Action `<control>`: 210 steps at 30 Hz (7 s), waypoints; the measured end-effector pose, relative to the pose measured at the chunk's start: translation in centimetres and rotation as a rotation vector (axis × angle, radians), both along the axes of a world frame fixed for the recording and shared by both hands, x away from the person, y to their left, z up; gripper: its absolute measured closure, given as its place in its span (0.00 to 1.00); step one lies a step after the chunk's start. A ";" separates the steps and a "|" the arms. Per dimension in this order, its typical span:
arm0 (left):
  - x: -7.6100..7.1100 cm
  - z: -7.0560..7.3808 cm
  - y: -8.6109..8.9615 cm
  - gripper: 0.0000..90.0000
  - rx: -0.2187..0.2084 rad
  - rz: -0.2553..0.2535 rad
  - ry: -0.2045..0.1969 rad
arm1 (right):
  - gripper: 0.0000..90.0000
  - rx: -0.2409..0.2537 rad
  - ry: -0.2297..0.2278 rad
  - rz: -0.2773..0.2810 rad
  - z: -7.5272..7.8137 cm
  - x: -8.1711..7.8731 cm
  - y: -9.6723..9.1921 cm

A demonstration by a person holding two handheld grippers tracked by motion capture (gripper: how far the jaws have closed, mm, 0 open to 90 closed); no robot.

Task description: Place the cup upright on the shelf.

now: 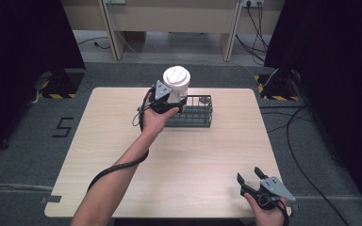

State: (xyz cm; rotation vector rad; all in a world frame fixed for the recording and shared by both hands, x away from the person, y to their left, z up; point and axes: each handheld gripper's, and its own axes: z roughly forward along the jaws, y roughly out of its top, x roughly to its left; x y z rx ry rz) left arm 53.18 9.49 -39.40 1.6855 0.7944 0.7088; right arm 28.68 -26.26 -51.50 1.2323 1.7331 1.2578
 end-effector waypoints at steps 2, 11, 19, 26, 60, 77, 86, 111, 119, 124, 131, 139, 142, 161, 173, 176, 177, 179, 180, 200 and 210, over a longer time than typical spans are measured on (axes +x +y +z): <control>0.5 0.1 -0.2 0.20 0.004 0.004 0.002 | 0.30 -0.001 -0.002 0.002 0.0 0.0 0.0; 2.0 0.0 -0.6 0.20 -0.003 0.037 0.015 | 0.30 -0.002 -0.002 0.003 0.0 0.0 -0.1; 2.7 -1.0 -1.1 0.20 -0.005 0.053 0.038 | 0.30 0.000 -0.001 0.005 0.0 0.0 -0.1; 3.0 -1.5 -1.4 0.20 -0.010 0.059 0.043 | 0.30 0.002 0.001 0.005 0.0 0.0 -0.1; 4.3 -4.8 -2.8 0.20 0.011 0.084 0.119 | 0.30 0.003 0.004 0.008 0.0 0.0 -0.1; 4.4 -5.7 -2.8 0.19 0.013 0.086 0.142 | 0.30 -0.001 0.003 0.010 0.0 0.0 -0.1; 4.2 -5.9 -2.9 0.18 0.029 0.090 0.122 | 0.30 -0.002 0.003 0.011 0.0 0.0 0.0; 2.3 -5.4 -1.9 0.16 0.011 0.091 0.108 | 0.30 -0.003 0.006 0.010 0.0 0.0 0.0; 1.6 -4.9 -1.3 0.16 0.001 0.076 0.092 | 0.30 -0.005 0.005 0.011 0.0 0.0 0.0; 0.9 -4.9 -0.7 0.16 0.011 0.064 0.091 | 0.30 -0.003 0.007 0.009 0.0 0.0 0.0; 0.4 -4.9 0.1 0.16 0.012 0.064 0.088 | 0.30 -0.007 0.006 0.008 0.0 0.0 0.0; -0.6 -4.7 0.8 0.16 0.025 0.052 0.079 | 0.30 -0.009 0.006 0.007 0.0 0.0 0.1; -1.0 -4.5 1.1 0.16 0.029 0.047 0.076 | 0.30 -0.010 0.006 0.008 0.0 0.0 0.1; -3.4 -4.2 3.2 0.16 0.028 0.038 0.064 | 0.30 -0.011 0.009 0.006 0.0 0.0 0.1; -5.1 -4.1 4.8 0.16 0.038 0.034 0.060 | 0.30 -0.014 0.010 0.008 0.0 0.1 0.1; -5.3 -4.0 5.1 0.16 0.038 0.032 0.060 | 0.30 -0.016 0.012 0.007 0.0 0.1 0.1; -5.6 -3.9 5.3 0.16 0.038 0.032 0.059 | 0.30 -0.016 0.012 0.007 0.0 0.1 0.1; -5.7 -3.8 5.5 0.16 0.039 0.031 0.059 | 0.30 -0.017 0.012 0.007 0.0 0.1 0.1; -5.9 -3.8 5.6 0.16 0.041 0.029 0.059 | 0.30 -0.016 0.012 0.006 0.0 0.1 0.1; -9.7 -4.4 9.4 0.16 0.040 0.036 0.057 | 0.30 -0.018 0.013 0.006 0.0 0.1 0.1; -11.8 -5.1 11.5 0.16 0.031 0.052 0.061 | 0.30 -0.018 0.013 0.003 0.0 0.1 0.1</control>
